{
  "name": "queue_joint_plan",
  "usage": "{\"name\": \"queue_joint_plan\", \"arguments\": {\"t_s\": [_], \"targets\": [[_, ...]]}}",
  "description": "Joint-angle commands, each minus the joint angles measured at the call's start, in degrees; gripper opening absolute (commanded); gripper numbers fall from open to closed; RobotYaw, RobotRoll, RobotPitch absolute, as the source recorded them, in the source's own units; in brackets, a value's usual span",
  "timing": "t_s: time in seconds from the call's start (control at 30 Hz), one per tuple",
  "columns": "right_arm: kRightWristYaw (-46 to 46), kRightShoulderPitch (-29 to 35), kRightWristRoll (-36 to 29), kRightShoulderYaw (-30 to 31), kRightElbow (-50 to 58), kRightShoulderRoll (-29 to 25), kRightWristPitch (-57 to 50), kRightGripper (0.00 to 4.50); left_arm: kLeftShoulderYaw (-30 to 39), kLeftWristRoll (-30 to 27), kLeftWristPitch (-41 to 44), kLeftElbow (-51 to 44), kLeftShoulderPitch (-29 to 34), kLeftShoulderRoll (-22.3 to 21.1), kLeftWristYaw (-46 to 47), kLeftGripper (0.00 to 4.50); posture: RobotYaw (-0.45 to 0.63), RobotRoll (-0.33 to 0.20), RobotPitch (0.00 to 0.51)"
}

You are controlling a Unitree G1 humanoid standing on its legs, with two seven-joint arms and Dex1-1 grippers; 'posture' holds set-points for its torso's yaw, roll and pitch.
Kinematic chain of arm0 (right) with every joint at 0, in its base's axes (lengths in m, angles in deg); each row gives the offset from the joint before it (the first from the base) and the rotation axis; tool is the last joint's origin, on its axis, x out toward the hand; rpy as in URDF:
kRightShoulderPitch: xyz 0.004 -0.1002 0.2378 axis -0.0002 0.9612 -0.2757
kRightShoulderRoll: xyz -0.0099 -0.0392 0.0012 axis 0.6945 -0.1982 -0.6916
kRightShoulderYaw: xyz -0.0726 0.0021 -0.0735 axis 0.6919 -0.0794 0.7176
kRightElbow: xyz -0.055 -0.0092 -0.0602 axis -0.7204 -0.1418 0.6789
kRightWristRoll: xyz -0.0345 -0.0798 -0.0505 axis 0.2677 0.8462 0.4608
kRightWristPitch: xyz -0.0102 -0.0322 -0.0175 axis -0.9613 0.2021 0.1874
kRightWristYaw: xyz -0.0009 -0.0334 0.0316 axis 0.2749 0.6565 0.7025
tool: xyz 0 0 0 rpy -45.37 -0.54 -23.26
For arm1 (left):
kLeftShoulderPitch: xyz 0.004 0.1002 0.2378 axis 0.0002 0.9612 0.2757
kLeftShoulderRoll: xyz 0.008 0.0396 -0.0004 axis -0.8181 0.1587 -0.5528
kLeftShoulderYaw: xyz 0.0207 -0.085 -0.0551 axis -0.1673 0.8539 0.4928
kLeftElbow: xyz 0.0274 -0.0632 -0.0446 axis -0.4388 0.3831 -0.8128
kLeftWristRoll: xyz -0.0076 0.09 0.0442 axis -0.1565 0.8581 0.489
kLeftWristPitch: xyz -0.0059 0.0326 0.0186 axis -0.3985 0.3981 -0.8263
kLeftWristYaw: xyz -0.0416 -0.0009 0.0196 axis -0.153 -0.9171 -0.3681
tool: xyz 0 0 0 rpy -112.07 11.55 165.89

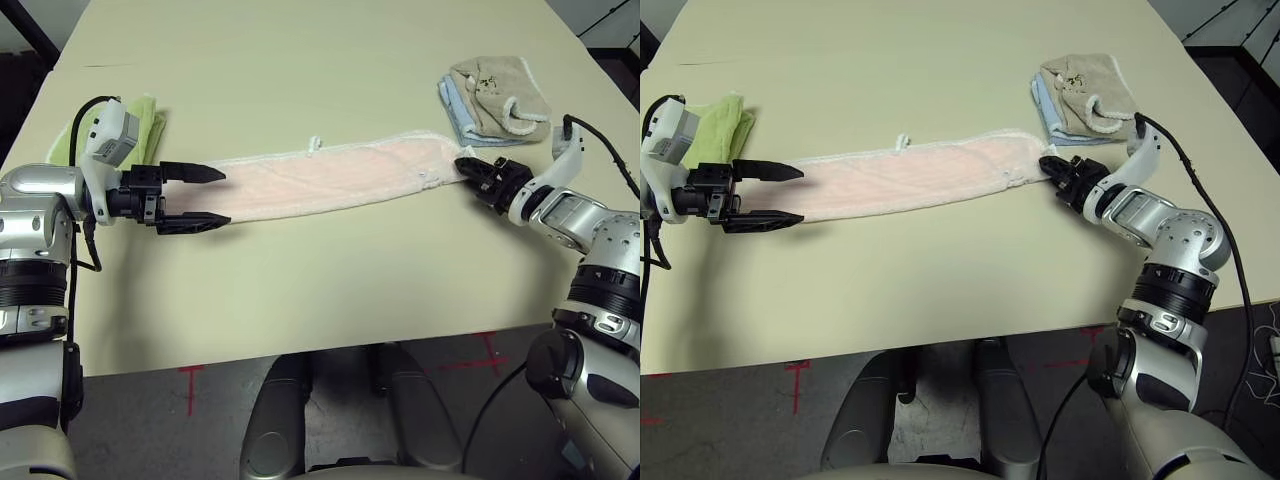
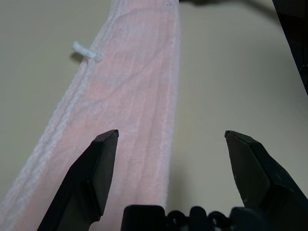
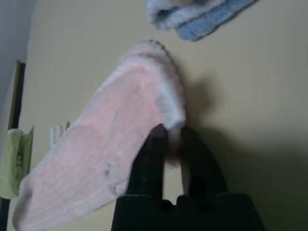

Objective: Fold the towel and set it aside.

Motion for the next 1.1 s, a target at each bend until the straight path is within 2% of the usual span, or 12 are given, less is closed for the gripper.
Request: {"name": "queue_joint_plan", "arguments": {"t_s": [0.03, 0.43, 0.8, 0.9, 1.0, 1.1], "targets": [[-2.03, 2.46, -1.57, -1.09, 2.36, 0.54, -1.73, 0.03, 0.12, 0.66, -2.02, 2.92, -0.18, 0.03, 0.42, 4.50, 0.03, 0.000, 0.324], [-7.56, 10.35, -10.27, -5.52, 17.65, 1.64, -6.51, 0.03, -0.38, 0.59, -3.03, 4.83, -1.47, 1.03, 0.35, 4.50, 0.01, 0.000, 0.306], [-6.16, 11.11, -11.43, -5.41, 15.08, -6.46, -2.84, 0.03, 1.07, -0.46, -6.09, 6.43, -1.14, 2.89, 0.87, 4.50, -0.01, 0.000, 0.300], [-3.12, 10.76, -10.52, -2.04, 14.70, -9.20, -1.73, 0.03, 1.76, -0.79, -8.38, 6.57, -0.85, 4.06, 1.67, 4.50, -0.01, 0.000, 0.299], [6.00, 13.61, -6.25, 6.08, 15.67, -14.65, 2.56, 0.03, 1.99, -0.37, -10.08, 7.01, -0.91, 4.65, 2.24, 4.50, -0.01, 0.000, 0.296], [12.16, 14.68, -2.16, 11.63, 14.29, -18.32, 7.92, 0.03, 1.84, 0.25, -12.16, 7.60, -0.95, 4.92, 2.81, 4.50, -0.01, 0.000, 0.294]]}}
